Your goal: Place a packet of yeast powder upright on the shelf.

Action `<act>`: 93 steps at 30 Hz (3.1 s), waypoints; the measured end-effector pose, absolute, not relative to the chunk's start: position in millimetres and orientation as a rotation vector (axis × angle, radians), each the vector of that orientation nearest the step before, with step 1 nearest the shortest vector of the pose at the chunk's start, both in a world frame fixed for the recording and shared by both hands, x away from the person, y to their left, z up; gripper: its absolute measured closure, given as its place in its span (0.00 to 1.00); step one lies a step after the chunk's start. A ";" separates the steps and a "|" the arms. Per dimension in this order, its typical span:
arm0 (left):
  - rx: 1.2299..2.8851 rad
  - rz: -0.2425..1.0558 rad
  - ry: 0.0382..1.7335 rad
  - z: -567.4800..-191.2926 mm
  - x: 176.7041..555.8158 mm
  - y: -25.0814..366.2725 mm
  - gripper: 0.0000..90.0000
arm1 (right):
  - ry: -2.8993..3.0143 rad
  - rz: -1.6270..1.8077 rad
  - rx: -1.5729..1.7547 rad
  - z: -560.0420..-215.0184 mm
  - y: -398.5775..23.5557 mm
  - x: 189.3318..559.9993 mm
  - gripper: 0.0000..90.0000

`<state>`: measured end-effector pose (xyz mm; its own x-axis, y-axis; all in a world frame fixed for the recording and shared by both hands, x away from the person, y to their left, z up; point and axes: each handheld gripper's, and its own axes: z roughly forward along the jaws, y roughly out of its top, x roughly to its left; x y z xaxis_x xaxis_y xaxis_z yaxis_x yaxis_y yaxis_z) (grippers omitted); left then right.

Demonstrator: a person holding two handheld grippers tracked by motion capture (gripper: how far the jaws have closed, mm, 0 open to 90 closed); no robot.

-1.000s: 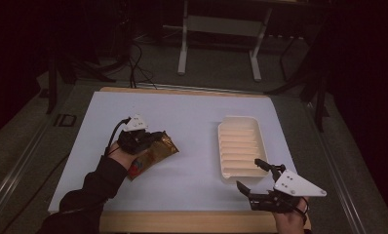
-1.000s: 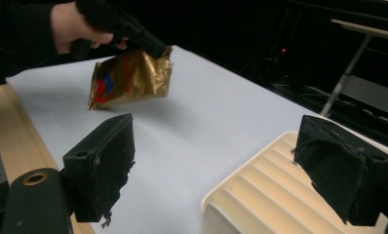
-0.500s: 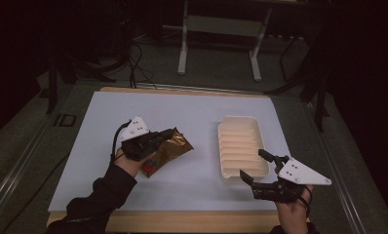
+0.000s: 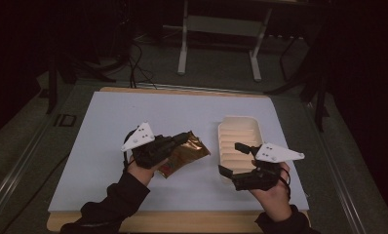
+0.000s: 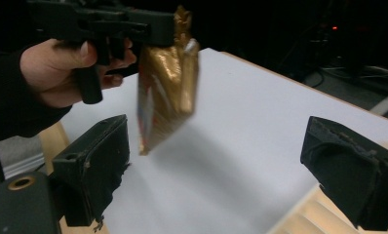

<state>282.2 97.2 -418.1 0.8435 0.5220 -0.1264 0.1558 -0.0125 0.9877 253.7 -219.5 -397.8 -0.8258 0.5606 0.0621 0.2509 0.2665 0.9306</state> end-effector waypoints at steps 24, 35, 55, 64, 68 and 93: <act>1.499 0.206 0.461 -413.3 269.9 74.0 1.00 | 2.521 1.514 0.657 -400.3 -183.2 267.7 0.82; 1.518 0.195 0.433 -407.6 273.1 80.3 0.67 | 2.585 1.459 0.627 -393.7 -185.9 271.8 0.87; 1.588 0.329 0.619 -426.0 255.2 126.4 0.05 | 2.550 1.320 0.468 -358.8 -226.8 311.9 0.87; 1.657 0.320 0.641 -454.3 243.9 145.9 0.05 | 2.547 1.265 0.283 -348.1 -253.1 323.7 0.87; 1.674 0.344 0.648 -461.9 241.4 151.7 0.05 | 2.560 1.253 0.253 -346.2 -265.5 322.3 0.88; 1.653 0.314 0.682 -473.3 241.3 155.4 0.05 | 2.614 1.136 0.142 -367.2 -311.8 322.1 0.88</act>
<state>241.3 155.4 -473.3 0.7879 0.5922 -0.1689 0.2570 -0.0669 0.9641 322.1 -311.8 -367.2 -0.9539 0.2024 -0.2215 -0.0238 0.6849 0.7283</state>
